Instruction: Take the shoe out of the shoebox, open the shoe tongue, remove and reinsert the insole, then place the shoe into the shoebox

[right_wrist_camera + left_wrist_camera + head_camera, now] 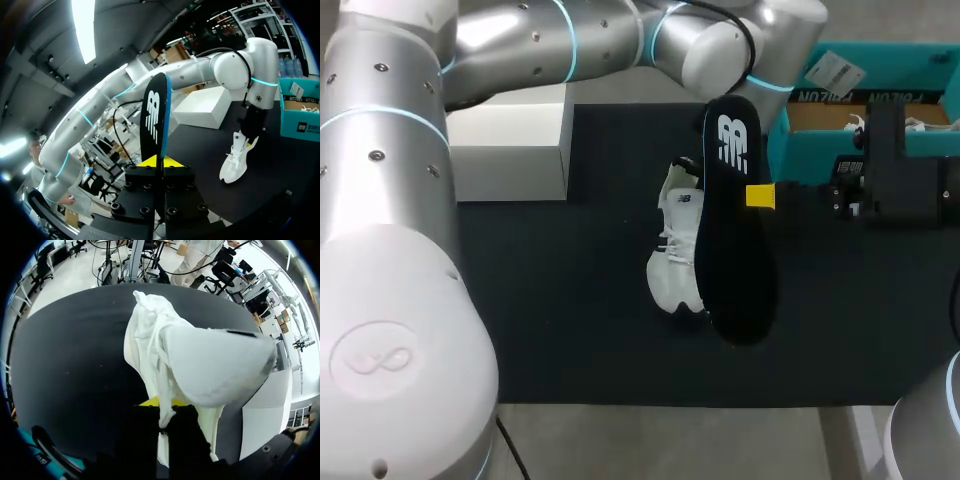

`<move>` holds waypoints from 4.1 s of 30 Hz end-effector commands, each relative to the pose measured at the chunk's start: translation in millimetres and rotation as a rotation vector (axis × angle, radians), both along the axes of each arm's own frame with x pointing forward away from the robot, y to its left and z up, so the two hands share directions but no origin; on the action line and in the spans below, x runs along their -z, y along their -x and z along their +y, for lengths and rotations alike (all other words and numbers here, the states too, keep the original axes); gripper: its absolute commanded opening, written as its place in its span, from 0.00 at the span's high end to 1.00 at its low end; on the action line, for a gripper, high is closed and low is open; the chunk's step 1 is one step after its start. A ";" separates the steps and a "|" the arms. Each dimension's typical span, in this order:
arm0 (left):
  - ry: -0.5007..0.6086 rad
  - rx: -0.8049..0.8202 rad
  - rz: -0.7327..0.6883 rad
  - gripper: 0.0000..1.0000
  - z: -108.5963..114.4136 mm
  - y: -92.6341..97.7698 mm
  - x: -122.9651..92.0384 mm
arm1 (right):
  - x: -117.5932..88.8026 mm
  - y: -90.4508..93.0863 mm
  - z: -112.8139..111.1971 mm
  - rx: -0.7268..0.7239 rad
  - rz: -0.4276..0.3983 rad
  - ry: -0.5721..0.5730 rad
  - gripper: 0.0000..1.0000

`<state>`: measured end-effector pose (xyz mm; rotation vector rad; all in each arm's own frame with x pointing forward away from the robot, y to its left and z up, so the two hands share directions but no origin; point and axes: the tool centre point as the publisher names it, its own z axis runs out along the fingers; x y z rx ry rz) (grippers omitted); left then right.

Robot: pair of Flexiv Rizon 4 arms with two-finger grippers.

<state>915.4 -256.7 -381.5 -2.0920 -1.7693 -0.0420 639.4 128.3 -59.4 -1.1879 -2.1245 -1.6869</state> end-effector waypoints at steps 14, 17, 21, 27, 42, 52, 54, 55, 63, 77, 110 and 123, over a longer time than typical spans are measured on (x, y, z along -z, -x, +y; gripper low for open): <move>0.081 -0.084 0.040 0.00 1.8 -3.4 -9.3 | -0.4 6.9 3.0 0.013 -0.004 0.000 1.00; 0.097 -0.105 0.019 0.00 2.1 -3.1 -16.2 | -0.4 6.9 3.0 0.013 -0.004 0.000 1.00; 0.143 -0.158 -0.018 0.00 3.1 -3.5 -33.1 | -0.4 6.9 3.0 0.013 -0.004 0.000 1.00; 0.232 -0.284 -0.029 0.00 1.6 -8.3 -59.3 | -0.4 6.9 3.0 0.013 -0.004 0.000 1.00; 0.622 -0.443 0.065 0.00 -17.1 -23.4 -127.7 | -0.4 6.9 3.0 0.013 -0.004 0.000 1.00; 0.954 -0.401 0.118 0.00 -32.8 -23.4 -187.2 | 2.8 9.5 -4.6 0.038 0.027 -0.001 1.00; 1.018 -0.387 0.132 0.00 -36.0 -23.3 -197.9 | 3.6 7.5 -15.2 0.063 0.061 0.017 1.00; 1.043 -0.375 0.140 0.00 -37.2 -23.0 -202.4 | 2.8 5.4 -20.5 0.073 0.073 0.019 1.00; 1.258 -0.368 0.162 0.00 -37.1 -16.0 -234.8 | -9.2 -24.7 -72.7 0.085 0.169 0.006 1.00; 1.535 -0.325 0.063 0.00 -25.2 7.5 -281.3 | -11.4 -113.1 -152.0 0.193 0.375 -0.011 1.00; 1.708 -0.267 -0.064 0.00 -32.7 39.3 -299.0 | -15.8 -238.1 -154.1 0.250 0.430 -0.019 1.00; 1.708 -0.267 -0.064 0.00 -32.7 39.3 -299.0 | -15.8 -238.1 -154.1 0.250 0.430 -0.019 1.00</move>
